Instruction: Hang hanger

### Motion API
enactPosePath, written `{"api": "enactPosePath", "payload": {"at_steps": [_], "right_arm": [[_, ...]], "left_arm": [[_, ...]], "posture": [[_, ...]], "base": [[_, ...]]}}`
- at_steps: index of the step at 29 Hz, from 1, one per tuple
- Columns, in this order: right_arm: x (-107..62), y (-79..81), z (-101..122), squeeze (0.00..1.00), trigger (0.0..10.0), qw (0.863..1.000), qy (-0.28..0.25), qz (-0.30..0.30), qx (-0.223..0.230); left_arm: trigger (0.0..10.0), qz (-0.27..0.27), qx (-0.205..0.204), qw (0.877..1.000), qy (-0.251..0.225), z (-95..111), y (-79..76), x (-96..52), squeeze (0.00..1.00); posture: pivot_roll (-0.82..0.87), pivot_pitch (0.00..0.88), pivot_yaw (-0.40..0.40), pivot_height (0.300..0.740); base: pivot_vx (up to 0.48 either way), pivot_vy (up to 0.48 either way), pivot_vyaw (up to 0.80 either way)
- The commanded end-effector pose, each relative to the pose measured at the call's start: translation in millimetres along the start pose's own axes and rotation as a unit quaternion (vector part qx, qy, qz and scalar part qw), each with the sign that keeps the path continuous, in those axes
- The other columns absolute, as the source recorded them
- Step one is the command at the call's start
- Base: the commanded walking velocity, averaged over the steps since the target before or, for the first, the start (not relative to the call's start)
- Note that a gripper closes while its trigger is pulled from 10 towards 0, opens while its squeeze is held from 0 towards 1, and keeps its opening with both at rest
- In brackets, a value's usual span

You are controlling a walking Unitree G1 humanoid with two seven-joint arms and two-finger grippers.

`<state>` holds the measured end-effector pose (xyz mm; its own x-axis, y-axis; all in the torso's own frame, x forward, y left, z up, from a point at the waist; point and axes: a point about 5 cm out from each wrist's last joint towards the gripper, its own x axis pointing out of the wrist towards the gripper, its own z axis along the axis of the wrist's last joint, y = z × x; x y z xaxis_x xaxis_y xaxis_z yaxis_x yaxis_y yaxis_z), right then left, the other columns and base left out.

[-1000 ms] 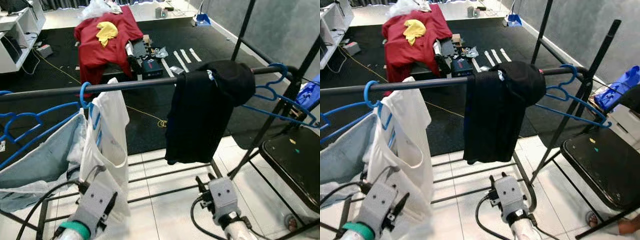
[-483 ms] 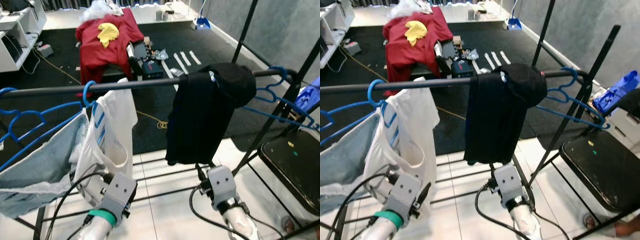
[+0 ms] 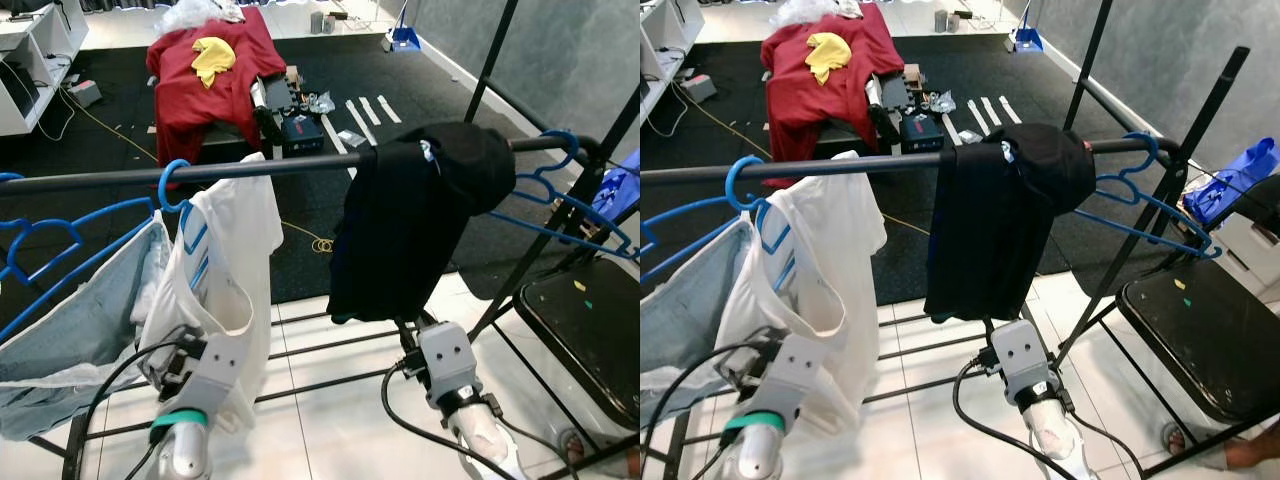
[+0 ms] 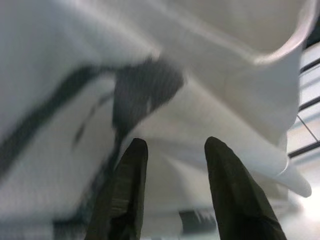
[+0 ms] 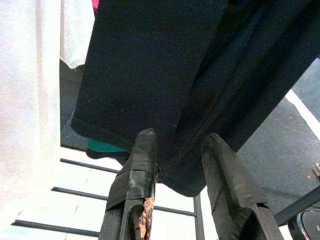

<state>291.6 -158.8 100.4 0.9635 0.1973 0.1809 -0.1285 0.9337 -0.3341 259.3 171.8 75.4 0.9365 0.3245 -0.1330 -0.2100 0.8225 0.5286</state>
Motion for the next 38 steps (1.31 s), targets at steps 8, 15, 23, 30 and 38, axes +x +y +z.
{"api": "enactPosePath", "payload": {"at_steps": [8,15,23,30,38], "right_arm": [[-2.5,-0.2,-4,0.00,10.0,1.000,0.004,-0.002,0.003],[2.2,0.9,-1,0.00,10.0,1.000,-0.001,0.003,0.002],[-0.1,-1.0,-1,0.00,10.0,1.000,-0.003,-0.004,0.002],[-2.1,-3.1,-2,0.00,10.0,1.000,-0.003,-0.007,0.000],[-0.5,12.3,5,0.00,10.0,0.998,-0.022,0.060,0.018]], "left_arm": [[10.0,-0.068,-0.105,0.989,0.075,-10,-19.6,-7.5,0.00],[10.0,-0.101,-0.227,0.964,0.093,18,-33.2,2.6,0.00],[10.0,0.016,-0.153,0.988,0.013,34,-5.9,15.9,0.00],[10.0,0.022,-0.148,0.989,-0.003,37,7.1,8.9,0.00],[10.0,0.020,-0.150,0.988,0.005,33,10.2,2.0,0.00]], "posture": [[-0.15,0.198,0.043,0.740],[-0.15,0.202,0.040,0.740],[-0.17,0.200,0.048,0.740],[-0.17,0.199,0.049,0.740],[-0.16,0.188,0.041,0.740]], "base": [[0.000,0.000,0.00],[0.000,0.000,0.00],[0.000,0.000,0.00],[0.000,0.000,0.00],[0.000,0.000,0.00]]}}
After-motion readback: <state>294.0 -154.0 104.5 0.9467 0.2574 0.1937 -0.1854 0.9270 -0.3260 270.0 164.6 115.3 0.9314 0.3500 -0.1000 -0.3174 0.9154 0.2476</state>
